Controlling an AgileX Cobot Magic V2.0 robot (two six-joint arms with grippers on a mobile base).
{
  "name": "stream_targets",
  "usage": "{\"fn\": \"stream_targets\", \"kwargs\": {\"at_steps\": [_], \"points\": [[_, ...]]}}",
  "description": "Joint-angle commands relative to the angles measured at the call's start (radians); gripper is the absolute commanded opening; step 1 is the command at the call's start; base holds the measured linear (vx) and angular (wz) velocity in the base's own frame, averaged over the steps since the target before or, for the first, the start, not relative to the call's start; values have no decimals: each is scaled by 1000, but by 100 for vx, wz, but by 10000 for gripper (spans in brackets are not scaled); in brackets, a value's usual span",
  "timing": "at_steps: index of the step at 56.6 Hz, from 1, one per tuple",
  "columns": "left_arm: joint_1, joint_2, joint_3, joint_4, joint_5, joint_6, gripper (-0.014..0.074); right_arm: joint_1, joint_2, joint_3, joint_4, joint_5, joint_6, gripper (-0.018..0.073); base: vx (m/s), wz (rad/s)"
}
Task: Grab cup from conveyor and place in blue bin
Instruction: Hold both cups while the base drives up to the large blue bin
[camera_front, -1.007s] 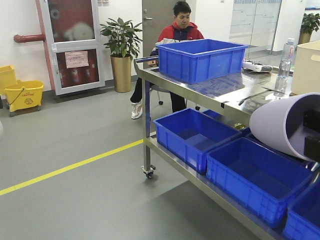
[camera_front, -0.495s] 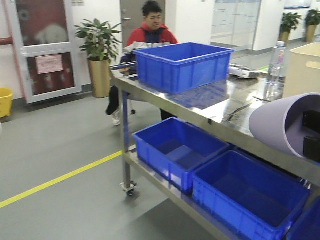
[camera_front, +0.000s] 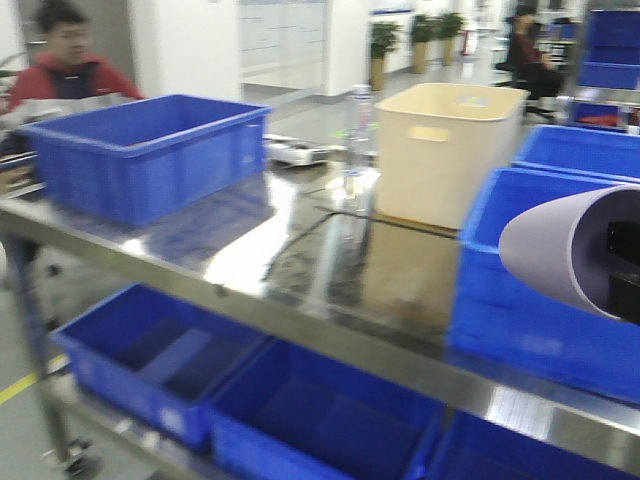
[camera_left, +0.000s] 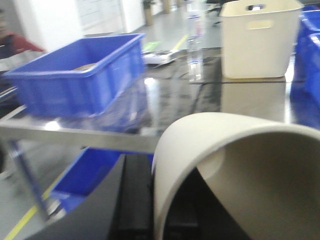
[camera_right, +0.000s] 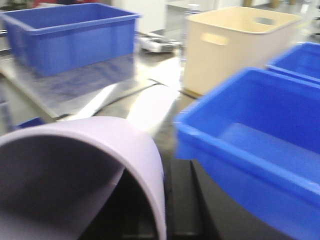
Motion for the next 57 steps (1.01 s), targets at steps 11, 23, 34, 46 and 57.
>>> {"fn": "stream_targets", "kwargs": {"at_steps": [11,23,34,46,57], "points": [[-2,-1,-28,-18,-87,-1,-6,-1,-12,-31,-17,-91,2,-9,29,-72],[-2,-1,-28,-18,-87,-1,-6,-1,-12,-31,-17,-91,2,-9,25,-54],[-2,-1,-28,-18,-87,-1,-6,-1,-12,-31,-17,-91,2,-9,22,-41],[-2,-1,-28,-18,-87,-1,-6,-1,-12,-31,-17,-91,2,-9,20,-33],[-2,-1,-28,-18,-87,-1,-6,-1,-12,-31,-17,-91,2,-9,18,-26]]}}
